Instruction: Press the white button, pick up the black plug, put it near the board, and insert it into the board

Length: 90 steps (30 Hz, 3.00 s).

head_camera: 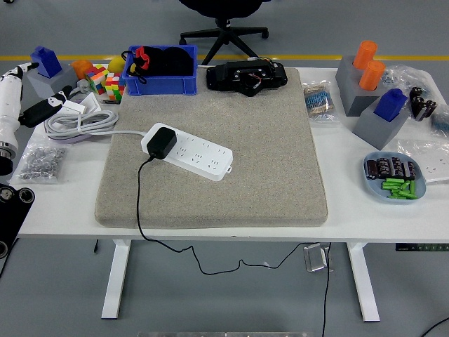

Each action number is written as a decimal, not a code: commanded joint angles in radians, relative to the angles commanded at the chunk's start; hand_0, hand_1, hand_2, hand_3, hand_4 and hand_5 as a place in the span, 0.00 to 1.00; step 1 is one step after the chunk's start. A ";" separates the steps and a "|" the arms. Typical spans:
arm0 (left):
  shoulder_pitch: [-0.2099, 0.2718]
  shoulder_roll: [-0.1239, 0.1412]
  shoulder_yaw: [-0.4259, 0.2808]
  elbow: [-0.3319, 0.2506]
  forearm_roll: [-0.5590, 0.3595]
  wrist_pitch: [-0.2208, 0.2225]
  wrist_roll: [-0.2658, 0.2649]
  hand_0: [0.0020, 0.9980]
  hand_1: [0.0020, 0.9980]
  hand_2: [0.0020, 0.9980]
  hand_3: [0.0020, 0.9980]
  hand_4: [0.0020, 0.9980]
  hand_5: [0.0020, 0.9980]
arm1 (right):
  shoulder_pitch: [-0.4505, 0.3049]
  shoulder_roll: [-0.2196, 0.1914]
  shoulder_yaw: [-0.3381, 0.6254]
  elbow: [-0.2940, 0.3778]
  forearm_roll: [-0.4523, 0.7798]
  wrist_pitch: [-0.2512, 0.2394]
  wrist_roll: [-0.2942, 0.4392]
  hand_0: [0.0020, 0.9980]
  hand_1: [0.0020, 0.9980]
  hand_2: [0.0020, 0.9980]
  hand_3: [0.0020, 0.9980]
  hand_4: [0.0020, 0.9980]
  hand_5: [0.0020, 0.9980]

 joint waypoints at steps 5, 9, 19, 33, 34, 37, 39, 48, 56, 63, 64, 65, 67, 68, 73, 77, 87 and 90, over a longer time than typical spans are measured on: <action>0.002 0.000 -0.001 -0.001 0.002 -0.002 0.005 0.95 0.96 0.89 0.85 0.87 0.67 | 0.002 0.000 -0.004 0.001 0.001 0.001 0.000 0.76 0.64 0.64 0.61 0.65 0.42; 0.004 0.001 -0.002 0.000 0.005 -0.006 0.012 0.95 0.96 0.89 0.85 0.87 0.67 | 0.001 -0.001 -0.006 0.002 0.001 0.001 0.000 0.76 0.64 0.64 0.61 0.65 0.42; 0.013 0.007 -0.018 -0.003 0.008 -0.011 0.021 0.95 0.96 0.90 0.85 0.87 0.65 | 0.000 -0.005 -0.005 0.002 -0.002 0.002 0.000 0.76 0.64 0.64 0.61 0.65 0.42; 0.021 0.008 -0.017 -0.007 0.005 -0.010 0.023 0.95 0.96 0.89 0.85 0.86 0.64 | -0.006 0.003 0.000 0.003 -0.005 0.003 0.000 0.76 0.64 0.64 0.61 0.65 0.42; 0.020 0.009 -0.017 -0.007 0.005 -0.010 0.022 0.95 0.96 0.89 0.85 0.86 0.64 | -0.006 0.004 0.000 0.003 -0.005 0.003 0.000 0.76 0.64 0.64 0.61 0.65 0.42; 0.018 0.011 -0.015 -0.008 0.006 -0.010 0.022 0.95 0.96 0.89 0.85 0.86 0.64 | -0.005 0.004 0.002 0.002 -0.005 0.003 0.000 0.76 0.64 0.64 0.61 0.65 0.42; 0.016 0.011 -0.016 -0.008 0.006 -0.010 0.022 0.95 0.96 0.89 0.85 0.86 0.64 | -0.004 0.003 0.004 0.002 -0.004 0.002 0.000 0.76 0.64 0.64 0.61 0.65 0.42; 0.013 0.009 -0.013 -0.010 0.007 -0.009 0.022 0.96 0.96 0.89 0.84 0.85 0.64 | -0.002 0.002 0.008 0.002 -0.007 0.003 0.000 0.76 0.64 0.64 0.61 0.65 0.42; 0.008 0.009 -0.004 -0.010 0.006 -0.010 0.024 0.96 0.96 0.89 0.84 0.85 0.64 | -0.005 0.003 0.012 0.001 -0.012 0.002 -0.001 0.76 0.64 0.64 0.61 0.65 0.42; -0.001 0.006 0.007 -0.009 0.003 -0.011 0.024 0.96 0.96 0.89 0.84 0.85 0.64 | -0.002 0.003 0.013 0.003 -0.011 0.002 0.000 0.76 0.64 0.64 0.61 0.65 0.42; -0.004 0.006 0.009 -0.009 0.003 -0.011 0.023 0.96 0.96 0.89 0.84 0.85 0.64 | 0.000 0.003 0.013 0.004 -0.011 0.002 0.000 0.76 0.64 0.64 0.61 0.65 0.42; -0.006 0.006 0.011 -0.009 0.003 -0.010 0.023 0.96 0.96 0.89 0.84 0.84 0.64 | 0.000 0.002 0.013 0.004 -0.010 0.002 0.000 0.76 0.64 0.64 0.61 0.65 0.42; -0.009 0.007 0.013 -0.009 0.002 -0.011 0.024 0.96 0.96 0.89 0.84 0.84 0.64 | 0.001 0.002 0.014 0.004 -0.010 0.002 0.001 0.76 0.64 0.64 0.61 0.65 0.42; -0.010 0.007 0.014 -0.009 0.002 -0.011 0.023 0.96 0.96 0.89 0.84 0.84 0.64 | 0.001 0.002 0.014 0.004 -0.010 0.002 0.001 0.76 0.64 0.64 0.61 0.65 0.42; -0.013 0.008 0.020 -0.009 0.001 -0.011 0.024 0.96 0.96 0.89 0.84 0.84 0.64 | -0.001 0.003 0.015 0.003 -0.011 0.002 0.000 0.76 0.64 0.64 0.61 0.65 0.42; -0.011 0.006 0.022 -0.007 0.002 -0.014 0.027 0.96 0.96 0.89 0.84 0.84 0.64 | -0.001 0.004 0.015 0.003 -0.011 0.002 0.000 0.76 0.64 0.64 0.61 0.65 0.42; -0.020 0.006 0.031 0.000 -0.002 -0.014 0.028 0.96 0.96 0.89 0.84 0.84 0.64 | -0.005 0.004 0.019 -0.001 -0.015 0.002 -0.001 0.76 0.64 0.64 0.61 0.65 0.42; -0.021 0.006 0.035 -0.002 -0.003 -0.014 0.027 0.96 0.96 0.89 0.84 0.84 0.64 | -0.006 0.005 0.021 -0.001 -0.016 0.002 -0.001 0.77 0.64 0.64 0.61 0.65 0.42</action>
